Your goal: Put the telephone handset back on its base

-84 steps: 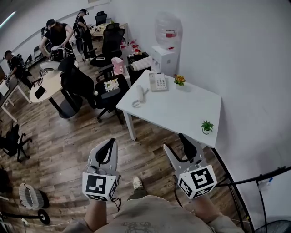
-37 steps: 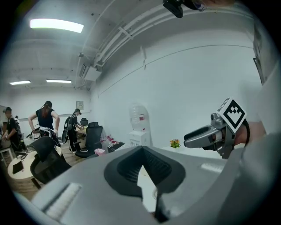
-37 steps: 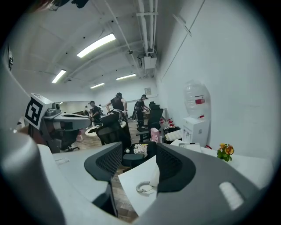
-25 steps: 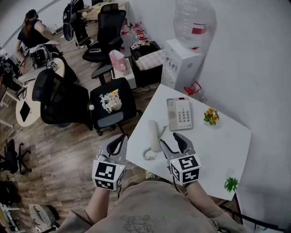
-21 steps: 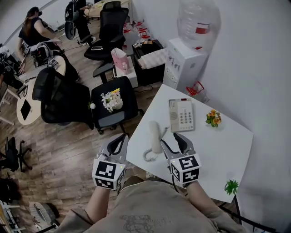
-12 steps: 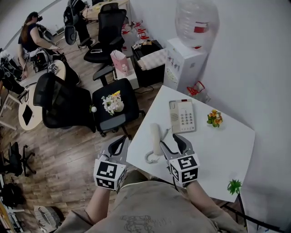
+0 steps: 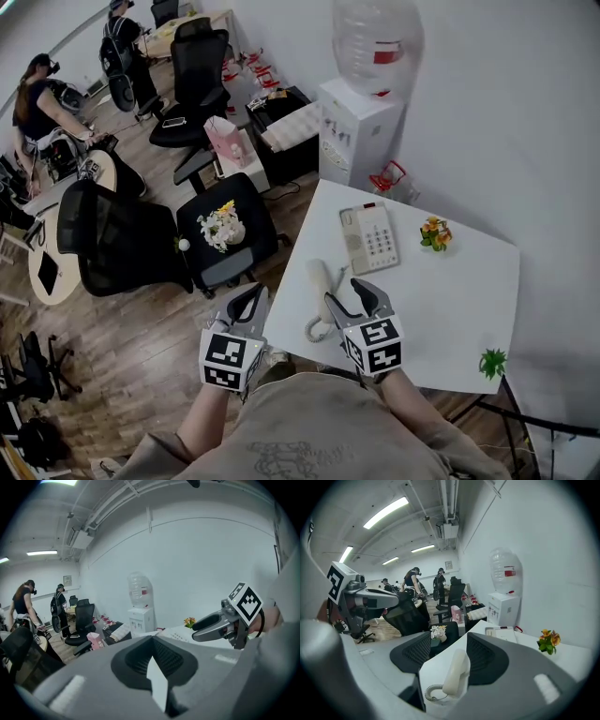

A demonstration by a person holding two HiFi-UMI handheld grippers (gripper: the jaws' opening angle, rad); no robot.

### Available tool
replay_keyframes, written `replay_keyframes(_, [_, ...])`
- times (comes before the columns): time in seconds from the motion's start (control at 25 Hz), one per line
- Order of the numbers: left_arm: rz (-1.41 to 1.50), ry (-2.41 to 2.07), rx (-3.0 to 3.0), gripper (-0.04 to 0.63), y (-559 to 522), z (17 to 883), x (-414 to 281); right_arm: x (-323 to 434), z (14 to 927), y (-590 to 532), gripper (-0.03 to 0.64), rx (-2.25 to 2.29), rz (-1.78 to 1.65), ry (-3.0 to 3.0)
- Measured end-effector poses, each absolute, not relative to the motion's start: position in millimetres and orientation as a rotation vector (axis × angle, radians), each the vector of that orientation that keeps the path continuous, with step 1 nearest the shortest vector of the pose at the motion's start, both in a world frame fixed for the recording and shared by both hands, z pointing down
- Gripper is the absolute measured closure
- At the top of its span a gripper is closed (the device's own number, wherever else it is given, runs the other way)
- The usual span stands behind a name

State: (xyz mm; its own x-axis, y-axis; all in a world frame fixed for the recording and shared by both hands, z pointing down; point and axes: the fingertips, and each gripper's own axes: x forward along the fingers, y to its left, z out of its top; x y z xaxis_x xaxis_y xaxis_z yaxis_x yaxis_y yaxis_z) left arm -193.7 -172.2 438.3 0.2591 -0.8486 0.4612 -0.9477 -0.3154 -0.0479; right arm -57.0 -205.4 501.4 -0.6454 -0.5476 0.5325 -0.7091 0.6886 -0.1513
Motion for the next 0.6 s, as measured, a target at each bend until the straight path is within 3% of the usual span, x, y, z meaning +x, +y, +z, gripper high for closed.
replay_keyframes(0.6, [0.679,-1.319,2.499,0.595,-210,467,-206,-60,524,-203,0.354,1.284,0.61,-2.242])
